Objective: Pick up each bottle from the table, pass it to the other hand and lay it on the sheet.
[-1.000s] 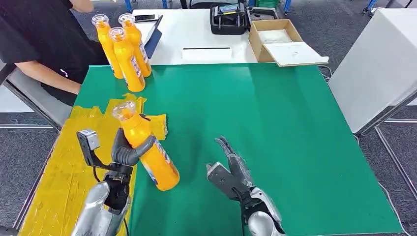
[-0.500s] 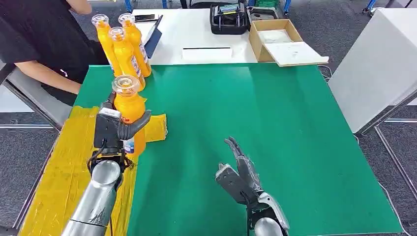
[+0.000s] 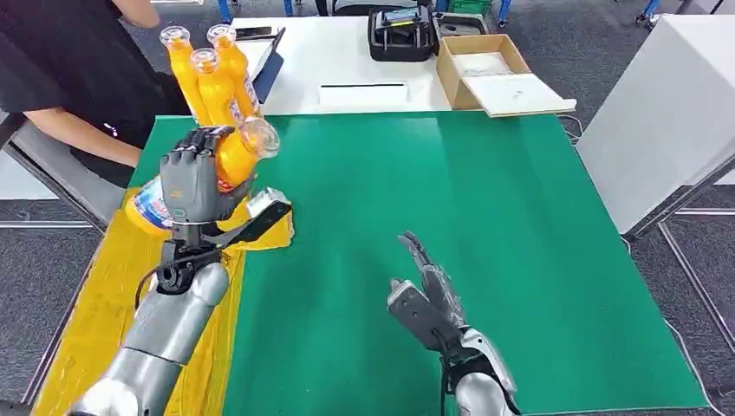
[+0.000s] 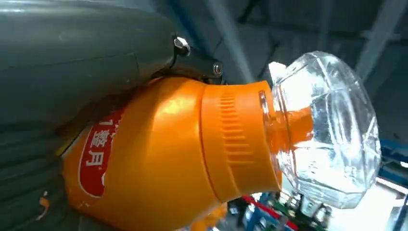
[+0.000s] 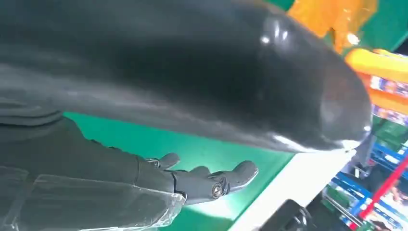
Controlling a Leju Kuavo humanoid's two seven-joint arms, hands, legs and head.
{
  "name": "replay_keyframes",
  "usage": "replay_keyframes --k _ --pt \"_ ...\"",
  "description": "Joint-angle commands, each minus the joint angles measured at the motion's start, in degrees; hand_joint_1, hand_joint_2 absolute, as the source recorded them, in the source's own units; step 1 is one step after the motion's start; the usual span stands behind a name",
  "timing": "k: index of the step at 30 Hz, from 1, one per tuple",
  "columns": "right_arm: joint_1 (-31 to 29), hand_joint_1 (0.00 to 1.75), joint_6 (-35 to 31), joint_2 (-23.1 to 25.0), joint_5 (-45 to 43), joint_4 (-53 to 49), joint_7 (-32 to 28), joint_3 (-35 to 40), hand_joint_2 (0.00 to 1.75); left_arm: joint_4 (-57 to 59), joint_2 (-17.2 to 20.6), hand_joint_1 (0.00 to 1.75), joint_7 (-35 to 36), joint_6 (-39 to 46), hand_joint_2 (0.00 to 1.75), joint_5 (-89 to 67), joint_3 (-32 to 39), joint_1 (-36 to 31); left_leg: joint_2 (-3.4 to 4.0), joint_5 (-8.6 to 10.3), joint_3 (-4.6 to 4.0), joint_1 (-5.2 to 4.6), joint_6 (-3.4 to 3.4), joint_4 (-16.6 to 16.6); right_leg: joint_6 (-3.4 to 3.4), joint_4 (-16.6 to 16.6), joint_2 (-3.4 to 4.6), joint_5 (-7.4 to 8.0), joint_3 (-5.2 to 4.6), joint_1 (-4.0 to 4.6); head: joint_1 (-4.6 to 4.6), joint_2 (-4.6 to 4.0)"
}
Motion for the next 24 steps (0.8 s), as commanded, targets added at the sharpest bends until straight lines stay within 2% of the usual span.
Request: replay_keyframes --k 1,2,4,5,7,9,11,12,15,20,21,22,24 --pt "-7.1 0.00 0.8 -4.4 -3.3 8.4 -2.0 5.3 0.00 17.7 9.6 1.75 16.0 0.5 1.75 -16.9 -15.7 -3.2 0.08 0.02 0.26 -0.03 -0.14 -0.1 -0.04 -0.1 -0.05 0.00 0.22 -0.02 0.02 0.00" --pt "-7.1 0.00 0.8 -4.4 -3.3 8.4 -2.0 5.3 0.00 17.7 9.6 1.75 16.0 0.5 1.75 -16.9 -15.7 -3.2 0.06 0.03 0.18 -0.02 -0.11 -0.1 -0.03 -0.1 -0.05 0.00 0.15 -0.02 0.02 0.00" --pt "-6.8 0.00 1.0 -4.6 -3.5 8.2 -2.1 5.7 0.00 21.0 11.1 1.75 19.9 0.5 1.75 -16.9 -21.4 -3.8 0.23 -0.03 0.26 0.00 -0.17 -0.1 -0.05 -0.1 0.06 -0.01 0.19 0.01 0.00 0.00" --pt "-6.6 0.00 0.9 -4.9 -3.5 8.0 -2.3 5.8 0.00 22.8 10.9 1.75 20.0 0.5 1.75 -16.9 -21.8 -4.4 0.21 -0.04 0.31 0.02 -0.24 -0.1 -0.07 0.0 -0.03 -0.03 0.25 0.02 0.00 0.00" --pt "-6.4 0.00 0.7 -5.6 -3.5 7.5 -2.5 6.2 0.00 23.6 12.1 1.75 23.0 0.5 1.75 -15.2 -26.9 -4.4 0.01 0.01 0.20 0.06 -0.16 -0.1 -0.05 0.0 -0.18 -0.05 0.21 0.01 0.02 0.00" --pt "-6.7 0.00 0.6 -5.4 -3.8 8.3 -2.7 6.0 0.00 25.8 11.2 1.75 21.0 0.5 1.75 -16.6 -25.3 -5.3 0.00 -0.01 0.21 0.06 -0.17 0.0 -0.05 0.0 -0.12 -0.06 0.20 0.01 0.02 0.00" --pt "-7.5 0.00 0.6 -5.4 -3.9 9.1 -3.1 6.3 0.00 28.5 11.0 1.75 20.7 0.5 1.75 -16.9 -26.6 -6.1 0.11 -0.04 0.18 0.12 -0.20 0.0 -0.05 0.0 -0.07 -0.04 0.18 0.05 0.00 0.00" --pt "-8.0 0.00 0.8 -5.4 -4.3 9.8 -3.3 6.3 0.00 30.1 11.5 1.75 21.2 0.5 1.75 -14.1 -29.3 -6.7 0.10 -0.01 0.13 0.11 -0.17 0.0 -0.04 0.0 -0.06 -0.02 0.13 0.03 0.00 0.00" --pt "-7.4 0.00 0.6 -5.7 -4.4 9.6 -3.7 6.4 0.00 33.2 10.2 1.75 20.6 0.5 1.75 -16.9 -26.7 -5.6 0.12 0.00 0.12 0.11 -0.20 0.0 -0.05 0.0 -0.07 -0.01 0.12 0.03 0.02 0.00" --pt "-8.0 0.00 0.9 -6.1 -4.4 9.3 -4.1 7.6 0.00 36.4 9.8 1.75 22.3 0.5 1.75 -16.9 -28.2 -4.5 0.13 -0.02 0.16 0.08 -0.16 0.0 -0.05 0.0 -0.03 -0.03 0.15 0.00 0.02 0.00" --pt "-8.0 0.00 0.9 -6.1 -4.4 9.3 -4.1 7.6 0.00 36.4 9.8 0.26 22.3 0.5 1.75 -16.9 -28.2 -4.5 0.21 -0.10 0.31 0.08 -0.31 0.0 -0.08 0.0 -0.09 -0.09 0.30 0.01 0.02 0.00" --pt "-8.8 0.00 1.2 -6.0 -4.4 9.8 -4.2 8.0 0.00 35.0 9.7 0.00 22.3 0.5 1.75 -16.5 -26.8 -2.9 0.16 -0.02 0.09 0.10 -0.14 0.0 -0.05 0.0 0.02 -0.02 0.08 0.02 0.00 0.00" --pt "-9.5 0.00 1.4 -5.9 -4.6 10.3 -4.3 8.5 0.00 35.8 9.6 0.00 21.7 0.5 1.75 -16.9 -26.0 -2.2 0.24 -0.08 0.23 0.08 -0.23 0.0 -0.06 0.0 0.01 -0.07 0.20 0.00 0.00 0.00"
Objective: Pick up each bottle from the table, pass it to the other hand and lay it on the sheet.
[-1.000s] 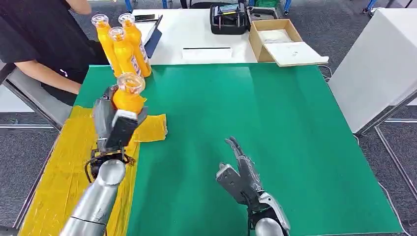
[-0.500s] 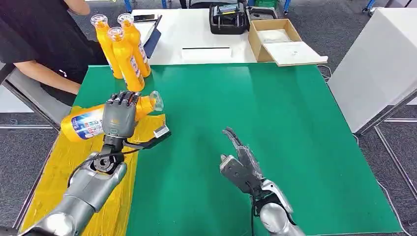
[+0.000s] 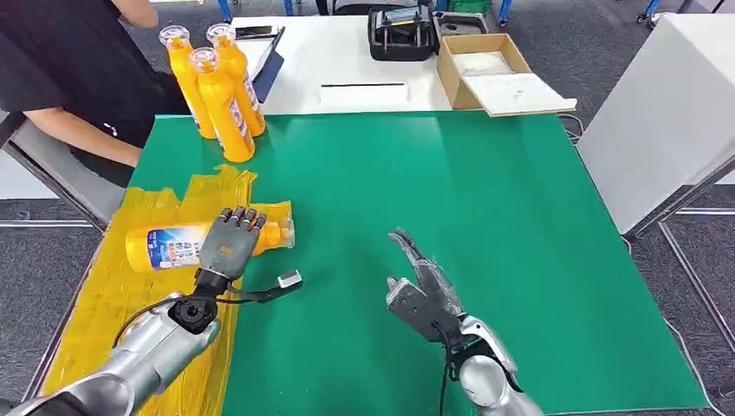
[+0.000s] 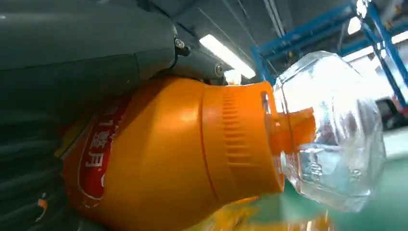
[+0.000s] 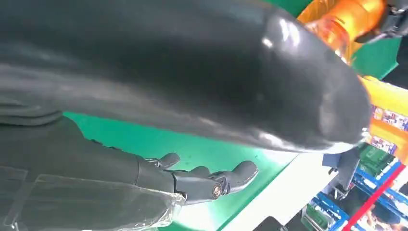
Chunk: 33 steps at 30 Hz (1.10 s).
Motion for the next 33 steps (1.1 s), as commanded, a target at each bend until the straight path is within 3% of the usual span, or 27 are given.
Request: replay_keyframes --k 1,10,15,17,18,19,21,23,24,26,28,33 --pt "-4.7 0.00 0.9 -1.2 -0.6 4.7 -0.6 4.0 0.00 8.4 -0.6 0.00 -0.1 0.2 0.00 -0.3 -0.1 0.9 0.16 -0.07 0.21 -0.01 -0.15 0.0 -0.03 0.0 0.01 -0.03 0.18 0.00 0.02 0.00" --pt "-5.7 0.00 1.1 -1.0 -0.9 5.4 -0.8 4.6 0.00 9.3 -0.4 0.00 -0.2 0.2 0.00 -0.3 1.9 1.4 0.10 -0.06 0.21 0.02 -0.19 0.0 -0.04 0.0 -0.05 -0.02 0.20 0.02 -0.02 0.00" --pt "-7.2 0.00 1.3 -0.5 -1.8 6.8 -0.9 4.8 0.00 7.1 0.1 0.00 -5.2 0.2 0.00 2.5 7.9 3.1 0.16 -0.04 0.18 0.01 -0.16 0.0 -0.03 0.0 0.05 0.02 0.18 0.01 -0.02 0.00" --pt "-8.0 0.00 1.1 0.0 -2.3 7.4 -1.1 4.8 0.00 4.8 -0.5 0.00 -8.1 0.2 0.00 4.4 13.8 4.3 0.10 -0.01 0.13 0.01 -0.13 0.0 -0.02 0.0 0.03 0.03 0.13 0.00 0.00 0.00" --pt "-8.1 0.00 0.6 0.2 -2.6 7.4 -1.4 4.5 0.00 4.1 -0.9 0.00 -11.0 0.2 0.00 7.0 17.6 5.0 0.27 -0.10 0.28 0.01 -0.28 0.0 -0.05 0.0 0.05 -0.02 0.25 0.02 -0.02 0.00" --pt "-7.7 0.00 -1.7 0.5 -2.5 6.6 -2.2 3.6 0.00 4.3 -2.7 0.00 -18.1 0.2 0.00 17.5 26.1 5.6 0.14 -0.02 0.15 0.01 -0.18 0.0 -0.03 0.0 0.04 0.02 0.15 0.01 0.00 0.00" --pt "-6.1 0.00 -4.5 0.2 -3.1 4.7 -4.0 1.3 0.00 11.4 -4.8 0.00 -32.4 0.0 0.00 32.6 36.5 3.4 0.05 0.00 0.12 0.01 -0.16 0.0 -0.03 0.0 -0.03 0.00 0.14 0.01 0.00 0.00" --pt "-3.3 0.00 -7.9 0.2 -6.1 2.9 -8.7 -3.6 0.00 4.6 -6.5 0.00 -43.9 -13.1 0.00 51.1 44.3 5.3 -0.08 -0.01 0.14 0.04 -0.21 0.0 -0.04 0.0 -0.21 -0.06 0.20 0.04 0.00 0.00" --pt "-2.8 0.00 -9.1 0.6 -8.2 3.5 -12.1 -6.0 0.00 -3.4 -7.5 0.00 -44.8 -19.5 0.00 59.1 45.6 8.7 -0.13 0.03 0.06 0.05 -0.17 0.0 -0.03 0.0 -0.21 -0.03 0.09 0.04 0.00 0.00" --pt "-4.9 0.00 -15.4 2.1 -5.2 8.7 -17.2 -9.6 0.00 -22.9 -7.4 0.00 -38.3 -31.0 0.00 72.7 41.2 17.6 -0.16 -0.08 0.25 0.04 -0.28 0.1 -0.04 0.0 -0.37 -0.16 0.31 0.04 -0.02 0.00" --pt "-9.0 0.00 -17.8 4.5 -5.4 16.0 -21.1 -11.8 0.00 -31.6 -7.0 0.00 -37.0 -36.8 0.00 84.1 38.6 21.3 0.12 -0.05 0.18 -0.01 -0.20 0.0 -0.02 0.0 0.00 -0.03 0.14 -0.01 0.02 0.00" --pt "-15.5 0.00 -19.0 8.6 -7.5 26.2 -25.0 -13.0 0.00 -33.9 -7.6 0.00 -39.7 -37.3 0.00 94.1 34.9 20.9 0.25 -0.03 0.13 -0.03 -0.21 0.0 -0.03 0.0 0.16 0.07 0.04 0.01 -0.04 0.00"
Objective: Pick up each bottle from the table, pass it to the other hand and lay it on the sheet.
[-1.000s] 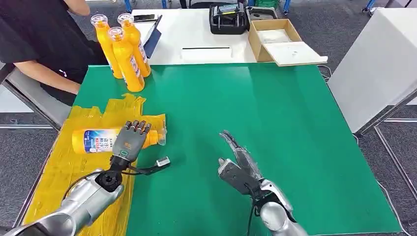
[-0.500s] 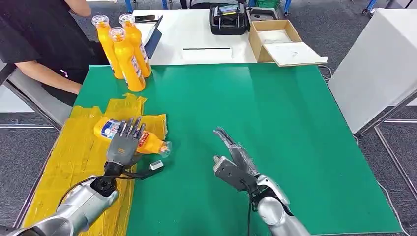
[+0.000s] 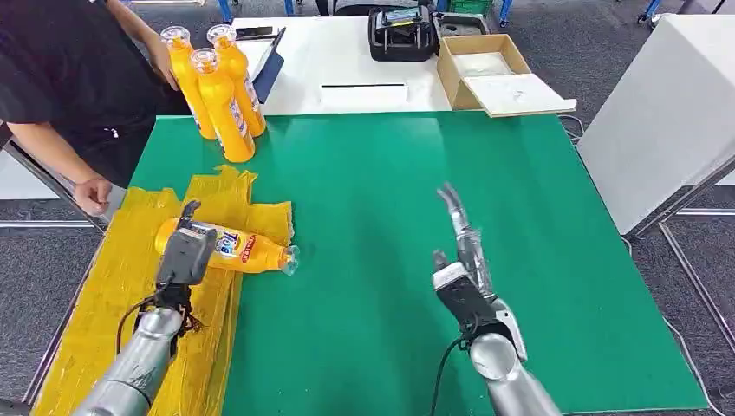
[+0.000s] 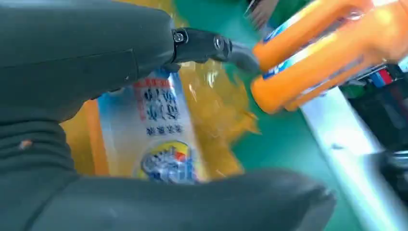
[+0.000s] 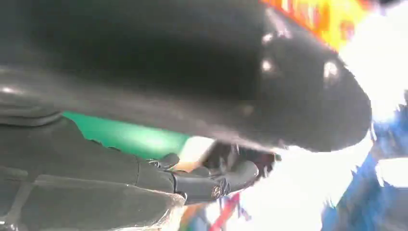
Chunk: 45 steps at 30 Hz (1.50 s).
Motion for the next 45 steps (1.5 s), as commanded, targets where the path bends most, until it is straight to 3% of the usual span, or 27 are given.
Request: replay_keyframes --k 1,7,24,29,39,45 --pt "-11.6 0.00 -1.9 8.3 -2.7 21.5 -5.2 -7.0 0.00 -18.8 -4.2 0.00 -2.9 -1.9 0.00 12.3 -0.4 7.1 0.27 0.01 0.04 0.02 -0.17 0.1 -0.05 0.0 0.10 0.09 -0.04 0.03 0.00 0.00" --pt "-13.8 0.00 -2.0 11.4 -3.0 25.1 -6.0 -4.4 0.00 -15.7 -8.2 0.00 -1.0 -1.2 0.00 10.9 -6.8 4.0 0.05 0.19 -0.02 0.13 -0.31 0.1 -0.21 0.1 -0.17 0.14 -0.03 0.07 -0.02 0.00" --pt "-13.6 0.00 -1.3 12.9 -3.0 25.7 -5.4 -1.7 0.00 -14.8 -9.6 0.00 -1.3 1.3 0.00 9.4 -8.2 2.8 0.03 0.21 -0.07 0.15 -0.32 0.1 -0.21 0.1 -0.13 0.19 -0.09 0.08 -0.02 0.00" --pt "-13.7 0.00 0.2 14.7 -3.2 26.1 -5.1 -0.3 0.00 -13.5 -11.2 0.00 -2.1 5.5 0.00 7.0 -8.8 1.1 0.03 0.18 -0.07 0.15 -0.34 0.1 -0.21 0.1 -0.18 0.14 -0.09 0.07 0.00 0.00" --pt "-9.7 0.00 -0.5 15.5 0.0 17.6 1.0 1.3 0.00 -12.5 -14.6 0.00 0.4 5.2 0.00 4.0 -9.0 -2.1 -0.08 0.22 -0.13 0.17 -0.31 0.1 -0.21 0.1 -0.25 0.16 -0.11 0.09 0.00 0.00" --pt "-10.8 0.00 -0.5 16.0 1.7 16.8 3.9 1.0 0.00 -12.6 -15.2 0.00 0.5 4.0 0.00 2.3 -10.0 -2.7 -0.03 0.23 -0.18 0.16 -0.29 0.1 -0.21 0.1 -0.16 0.17 -0.19 0.07 -0.02 0.00"
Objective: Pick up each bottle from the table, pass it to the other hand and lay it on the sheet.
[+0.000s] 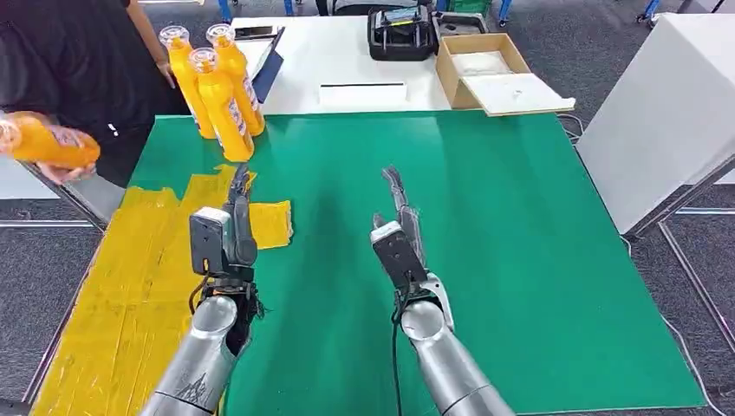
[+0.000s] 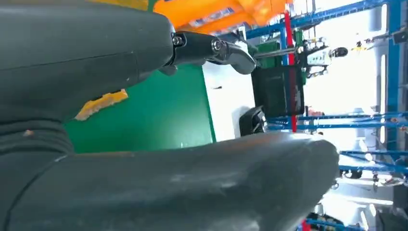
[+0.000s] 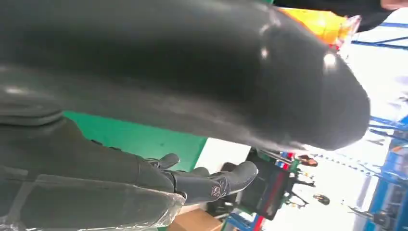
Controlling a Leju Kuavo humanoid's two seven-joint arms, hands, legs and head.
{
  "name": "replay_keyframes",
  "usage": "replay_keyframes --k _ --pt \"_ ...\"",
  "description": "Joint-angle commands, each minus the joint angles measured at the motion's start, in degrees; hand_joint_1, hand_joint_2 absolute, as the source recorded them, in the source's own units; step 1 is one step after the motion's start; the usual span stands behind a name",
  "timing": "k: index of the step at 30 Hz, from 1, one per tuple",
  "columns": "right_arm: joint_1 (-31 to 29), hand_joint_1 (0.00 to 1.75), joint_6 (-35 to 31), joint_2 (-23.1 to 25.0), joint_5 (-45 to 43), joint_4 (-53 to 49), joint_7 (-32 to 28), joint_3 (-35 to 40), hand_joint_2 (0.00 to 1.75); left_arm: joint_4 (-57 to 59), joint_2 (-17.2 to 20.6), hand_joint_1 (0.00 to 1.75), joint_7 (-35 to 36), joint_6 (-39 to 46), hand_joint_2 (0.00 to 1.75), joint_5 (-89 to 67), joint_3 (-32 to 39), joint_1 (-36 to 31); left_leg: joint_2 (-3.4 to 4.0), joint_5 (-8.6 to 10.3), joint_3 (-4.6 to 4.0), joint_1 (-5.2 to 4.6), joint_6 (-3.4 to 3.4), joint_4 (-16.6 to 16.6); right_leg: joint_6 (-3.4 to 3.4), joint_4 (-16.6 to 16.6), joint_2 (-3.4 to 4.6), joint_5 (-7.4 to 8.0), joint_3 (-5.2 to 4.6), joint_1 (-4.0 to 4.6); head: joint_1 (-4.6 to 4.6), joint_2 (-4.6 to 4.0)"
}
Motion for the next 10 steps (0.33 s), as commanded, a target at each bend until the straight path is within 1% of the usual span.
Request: replay_keyframes --k 1,5,10 --pt "-1.5 0.00 0.2 -0.2 1.5 -2.2 2.7 1.0 0.00 3.8 -1.4 0.00 0.8 -1.5 0.00 -1.4 -1.7 -3.8 -0.10 -0.04 0.04 0.00 -0.17 0.1 -0.03 0.1 -0.29 -0.08 0.09 0.01 0.00 0.00" --pt "-1.0 0.00 1.0 0.0 1.6 -3.6 3.0 -0.1 0.00 3.6 -2.0 0.00 1.0 -2.0 0.00 -1.7 -2.0 -4.5 -0.08 0.01 -0.01 0.02 -0.11 0.0 -0.02 0.0 -0.19 -0.02 0.04 0.02 -0.02 0.00" --pt "0.3 0.00 1.8 -0.2 2.3 -4.9 3.4 -1.4 0.00 5.5 -2.1 0.00 1.6 -3.9 0.00 -2.2 -2.6 -5.1 -0.10 -0.03 0.12 0.01 -0.18 0.0 -0.03 0.0 -0.31 -0.07 0.18 0.03 -0.02 0.00"
